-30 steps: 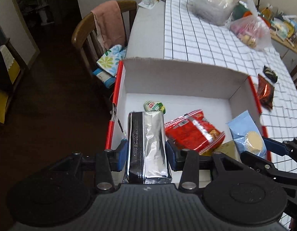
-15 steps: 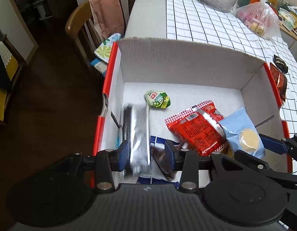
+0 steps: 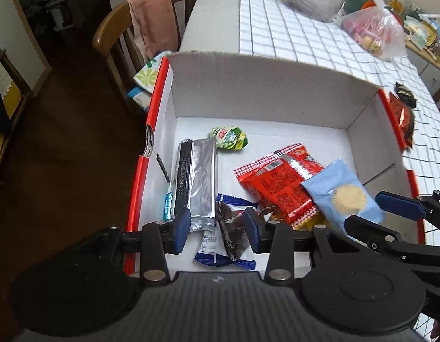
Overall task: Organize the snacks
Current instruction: 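Withdraw both grippers from the box toward the copper-red bag and black packet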
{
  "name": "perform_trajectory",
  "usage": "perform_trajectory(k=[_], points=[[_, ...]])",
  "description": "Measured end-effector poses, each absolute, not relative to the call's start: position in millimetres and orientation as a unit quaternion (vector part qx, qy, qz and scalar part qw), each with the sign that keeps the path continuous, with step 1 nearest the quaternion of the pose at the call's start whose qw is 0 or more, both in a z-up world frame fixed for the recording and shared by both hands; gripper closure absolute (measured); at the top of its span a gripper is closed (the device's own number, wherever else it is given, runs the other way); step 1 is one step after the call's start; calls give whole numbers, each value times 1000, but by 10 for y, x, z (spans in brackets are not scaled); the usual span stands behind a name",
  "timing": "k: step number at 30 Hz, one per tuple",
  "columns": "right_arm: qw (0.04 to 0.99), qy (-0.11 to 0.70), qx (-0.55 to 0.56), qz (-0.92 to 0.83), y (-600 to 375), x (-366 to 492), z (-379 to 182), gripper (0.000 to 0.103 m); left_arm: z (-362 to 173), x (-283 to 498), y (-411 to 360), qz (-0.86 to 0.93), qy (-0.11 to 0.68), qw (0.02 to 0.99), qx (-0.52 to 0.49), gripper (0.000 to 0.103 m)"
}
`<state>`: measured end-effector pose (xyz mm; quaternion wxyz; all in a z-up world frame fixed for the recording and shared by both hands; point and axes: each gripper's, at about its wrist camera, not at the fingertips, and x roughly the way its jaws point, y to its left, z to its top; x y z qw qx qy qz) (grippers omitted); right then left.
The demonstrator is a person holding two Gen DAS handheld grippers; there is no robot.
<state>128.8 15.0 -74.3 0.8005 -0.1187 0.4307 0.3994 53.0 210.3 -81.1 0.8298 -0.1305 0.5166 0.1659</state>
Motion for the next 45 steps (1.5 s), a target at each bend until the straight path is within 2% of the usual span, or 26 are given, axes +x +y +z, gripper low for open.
perform_trajectory(k=[5, 10, 15, 19, 26, 33, 36, 45], points=[[802, 426, -105, 406, 69, 1254, -641, 46, -667, 443, 2026, 161, 497, 843, -130, 60], [808, 413, -96, 408, -40, 1210, -507, 41, -514, 354, 1938, 157, 473, 857, -129, 45], [813, 399, -86, 416, -189, 1179, -344, 35, -374, 287, 1835, 151, 452, 870, -127, 44], [819, 388, -70, 418, -349, 1175, -212, 28, -264, 235, 1712, 145, 431, 883, -118, 37], [831, 369, -44, 414, -671, 1198, -33, 14, -96, 215, 1426, 121, 403, 901, -103, 31], [844, 362, -31, 396, -1057, 1284, 39, 10, -21, 290, 1110, 91, 393, 909, -100, 28], [851, 358, -27, 383, -1224, 1343, 61, 2, 4, 350, 949, 78, 393, 911, -103, 28], [862, 355, -30, 360, -1731, 1634, 107, 1, 23, 651, 429, 43, 389, 914, -105, 24]])
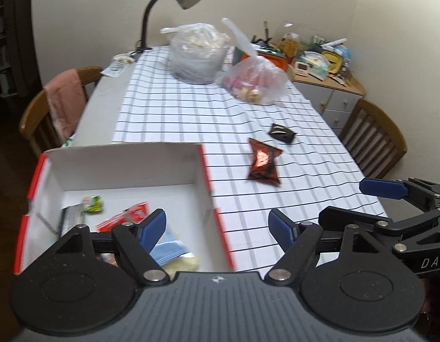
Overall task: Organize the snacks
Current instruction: 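Withdraw both grippers from the box toward the copper-red bag and black packet, then grasp the copper-red Oreo bag with the left gripper while the right grasps the black packet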
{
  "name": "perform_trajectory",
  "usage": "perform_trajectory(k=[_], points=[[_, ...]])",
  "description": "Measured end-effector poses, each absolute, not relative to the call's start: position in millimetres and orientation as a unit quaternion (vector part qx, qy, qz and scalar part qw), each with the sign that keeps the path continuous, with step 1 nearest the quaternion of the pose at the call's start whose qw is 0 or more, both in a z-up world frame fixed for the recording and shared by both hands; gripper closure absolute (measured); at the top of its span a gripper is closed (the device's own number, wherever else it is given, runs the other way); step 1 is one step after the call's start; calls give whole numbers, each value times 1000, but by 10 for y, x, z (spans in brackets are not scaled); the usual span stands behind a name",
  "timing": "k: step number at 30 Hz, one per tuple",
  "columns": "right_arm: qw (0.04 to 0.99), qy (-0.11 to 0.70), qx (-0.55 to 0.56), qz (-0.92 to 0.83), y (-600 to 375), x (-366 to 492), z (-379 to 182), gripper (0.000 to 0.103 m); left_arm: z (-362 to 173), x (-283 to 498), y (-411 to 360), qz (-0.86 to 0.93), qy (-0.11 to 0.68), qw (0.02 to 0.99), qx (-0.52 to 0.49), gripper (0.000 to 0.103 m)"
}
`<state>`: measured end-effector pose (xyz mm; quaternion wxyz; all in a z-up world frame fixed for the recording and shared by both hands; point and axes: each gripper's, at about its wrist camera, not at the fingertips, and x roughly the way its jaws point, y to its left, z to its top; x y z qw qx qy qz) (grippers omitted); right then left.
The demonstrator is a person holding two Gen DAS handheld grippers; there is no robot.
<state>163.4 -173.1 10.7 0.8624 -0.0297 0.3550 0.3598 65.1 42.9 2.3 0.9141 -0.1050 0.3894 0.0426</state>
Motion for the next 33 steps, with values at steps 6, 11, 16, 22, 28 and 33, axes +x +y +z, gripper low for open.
perform_trajectory(k=[6, 11, 16, 22, 28, 33], points=[[866, 356, -44, 349, -2095, 1919, 110, 0, -1, 961, 44, 32, 391, 915, -93, 24], [866, 356, -64, 345, -2347, 2224, 62, 0, -42, 1273, -203, 34, 394, 915, -81, 24], [862, 358, -85, 349, -2540, 2565, -31, 0, -151, 1624, -381, 43, 404, 910, -77, 24], [857, 368, -108, 344, -2640, 3018, -231, 0, -346, 2075, -543, 49, 417, 905, -62, 24], [845, 377, -138, 354, -2577, 3466, -470, 1, -583, 2517, -560, 59, 442, 893, -61, 24], [833, 365, -181, 373, -2435, 3817, -636, 1, -762, 2853, -530, 62, 464, 882, -57, 24]])
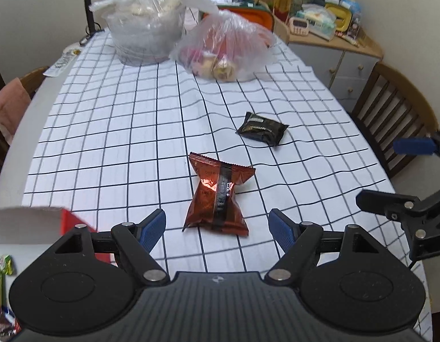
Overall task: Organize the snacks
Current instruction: 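Grasp the copper-red Oreo bag with the left gripper while the right grasps the black packet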
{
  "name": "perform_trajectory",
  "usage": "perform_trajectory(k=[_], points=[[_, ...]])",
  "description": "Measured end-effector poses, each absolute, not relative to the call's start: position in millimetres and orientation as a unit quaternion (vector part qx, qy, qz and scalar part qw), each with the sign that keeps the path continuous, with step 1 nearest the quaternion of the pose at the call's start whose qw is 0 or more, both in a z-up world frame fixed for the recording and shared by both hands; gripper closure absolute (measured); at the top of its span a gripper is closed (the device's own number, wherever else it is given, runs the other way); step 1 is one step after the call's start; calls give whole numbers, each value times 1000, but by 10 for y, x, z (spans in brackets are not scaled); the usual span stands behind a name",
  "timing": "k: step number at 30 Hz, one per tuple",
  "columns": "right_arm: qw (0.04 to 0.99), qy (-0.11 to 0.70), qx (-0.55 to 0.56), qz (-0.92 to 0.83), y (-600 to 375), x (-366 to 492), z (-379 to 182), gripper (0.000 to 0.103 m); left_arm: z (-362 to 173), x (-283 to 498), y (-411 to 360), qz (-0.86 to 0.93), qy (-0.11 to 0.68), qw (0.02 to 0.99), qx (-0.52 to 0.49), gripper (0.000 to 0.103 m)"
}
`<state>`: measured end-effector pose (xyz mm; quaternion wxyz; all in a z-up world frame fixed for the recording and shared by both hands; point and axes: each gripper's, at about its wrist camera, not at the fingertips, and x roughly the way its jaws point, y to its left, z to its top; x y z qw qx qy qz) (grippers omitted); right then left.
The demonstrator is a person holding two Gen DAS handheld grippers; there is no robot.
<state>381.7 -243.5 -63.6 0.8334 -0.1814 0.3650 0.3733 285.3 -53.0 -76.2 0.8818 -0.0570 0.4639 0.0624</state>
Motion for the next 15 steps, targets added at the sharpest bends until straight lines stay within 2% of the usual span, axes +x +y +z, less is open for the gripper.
perform_trajectory(k=[15], points=[[795, 377, -237, 413, -1856, 4898, -1227, 4, -1248, 3489, -489, 73, 503, 861, -32, 24]])
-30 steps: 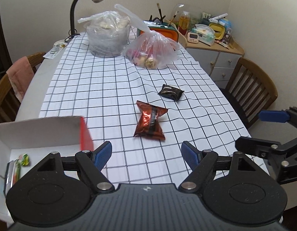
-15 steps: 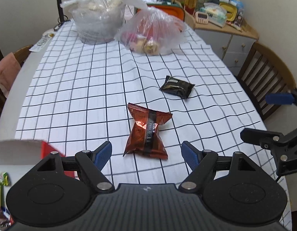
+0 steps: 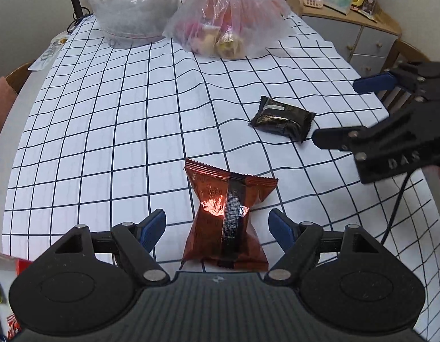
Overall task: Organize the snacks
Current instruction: 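Grasp the copper-red Oreo bag with the left gripper while the right grasps the black packet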
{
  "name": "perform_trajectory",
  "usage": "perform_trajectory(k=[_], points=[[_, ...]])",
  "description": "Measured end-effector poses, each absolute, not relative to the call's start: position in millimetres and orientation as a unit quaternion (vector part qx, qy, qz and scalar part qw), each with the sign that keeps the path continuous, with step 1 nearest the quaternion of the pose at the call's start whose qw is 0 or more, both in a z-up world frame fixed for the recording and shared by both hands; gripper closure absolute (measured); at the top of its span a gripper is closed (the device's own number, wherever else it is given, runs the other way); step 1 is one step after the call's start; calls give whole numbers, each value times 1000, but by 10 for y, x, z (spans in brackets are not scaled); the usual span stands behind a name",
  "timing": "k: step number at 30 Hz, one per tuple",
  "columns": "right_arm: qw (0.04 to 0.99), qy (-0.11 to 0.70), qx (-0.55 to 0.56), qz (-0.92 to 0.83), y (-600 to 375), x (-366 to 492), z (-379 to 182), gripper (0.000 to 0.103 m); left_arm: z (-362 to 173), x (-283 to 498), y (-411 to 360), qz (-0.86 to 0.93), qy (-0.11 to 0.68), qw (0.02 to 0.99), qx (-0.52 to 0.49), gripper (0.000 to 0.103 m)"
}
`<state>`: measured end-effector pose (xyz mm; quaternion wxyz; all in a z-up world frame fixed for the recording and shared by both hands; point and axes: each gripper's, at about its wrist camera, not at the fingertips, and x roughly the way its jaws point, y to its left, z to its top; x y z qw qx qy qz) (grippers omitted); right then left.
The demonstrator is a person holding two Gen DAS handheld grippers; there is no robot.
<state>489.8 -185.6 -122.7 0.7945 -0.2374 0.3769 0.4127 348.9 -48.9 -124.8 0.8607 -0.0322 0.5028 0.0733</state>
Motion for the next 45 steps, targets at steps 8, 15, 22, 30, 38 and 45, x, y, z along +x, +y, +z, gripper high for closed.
perform_trajectory(k=[8, 15, 22, 30, 38, 45], points=[[788, 376, -242, 422, -1631, 5085, -1438, 14, -1402, 3618, -506, 73, 509, 858, -17, 24], [789, 382, -235, 420, -1507, 5132, -1570, 26, -1514, 3652, -473, 82, 516, 853, -13, 24], [785, 406, -223, 412, -1493, 5140, -1700, 49, -1579, 3666, -481, 62, 528, 847, -28, 47], [798, 420, -175, 396, -1603, 5068, -1638, 69, -1560, 3642, -486, 63, 532, 843, -44, 53], [807, 434, -135, 376, -1802, 4813, -1452, 70, -1508, 3514, -480, 91, 535, 836, -79, 54], [812, 444, -102, 366, -2073, 4482, -1215, 70, -1350, 3268, -522, 102, 530, 835, -104, 54]])
